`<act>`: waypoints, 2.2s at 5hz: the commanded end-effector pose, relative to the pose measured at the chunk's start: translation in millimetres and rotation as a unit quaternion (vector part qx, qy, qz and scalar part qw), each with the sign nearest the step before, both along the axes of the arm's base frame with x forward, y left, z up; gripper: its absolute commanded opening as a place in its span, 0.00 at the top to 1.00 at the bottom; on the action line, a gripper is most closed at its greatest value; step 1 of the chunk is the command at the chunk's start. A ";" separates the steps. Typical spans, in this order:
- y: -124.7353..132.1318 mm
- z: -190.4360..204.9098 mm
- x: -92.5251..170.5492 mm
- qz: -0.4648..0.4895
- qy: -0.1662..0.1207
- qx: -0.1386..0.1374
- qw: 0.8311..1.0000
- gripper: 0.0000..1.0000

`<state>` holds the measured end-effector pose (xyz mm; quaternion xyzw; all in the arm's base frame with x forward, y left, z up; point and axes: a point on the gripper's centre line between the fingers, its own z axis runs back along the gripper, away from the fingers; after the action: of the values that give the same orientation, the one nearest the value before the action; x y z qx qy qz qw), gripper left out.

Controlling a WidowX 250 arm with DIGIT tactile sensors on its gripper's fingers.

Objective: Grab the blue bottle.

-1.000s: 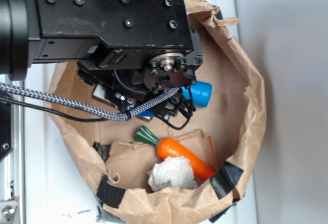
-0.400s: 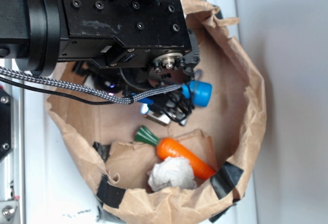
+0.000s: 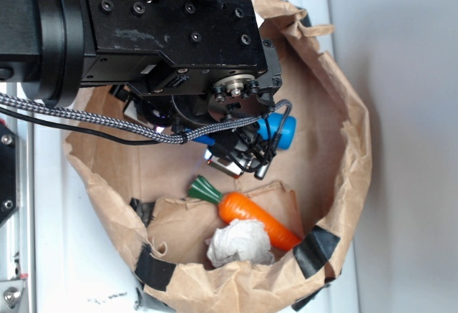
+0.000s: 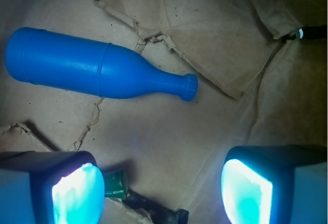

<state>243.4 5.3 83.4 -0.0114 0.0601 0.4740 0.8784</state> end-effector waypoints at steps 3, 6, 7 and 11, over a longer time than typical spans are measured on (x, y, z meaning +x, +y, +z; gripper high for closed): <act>3.0 -1.3 42.5 -0.321 -0.064 0.035 0.944 0.00; 26.1 -18.8 45.5 -0.405 -0.103 0.042 0.908 0.00; 26.9 -34.3 38.0 -0.437 -0.104 0.038 0.892 0.00; 15.7 -39.4 37.4 -0.432 -0.107 0.033 0.895 1.00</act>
<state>267.1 17.1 25.4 -0.0144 -0.0060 0.0526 0.9985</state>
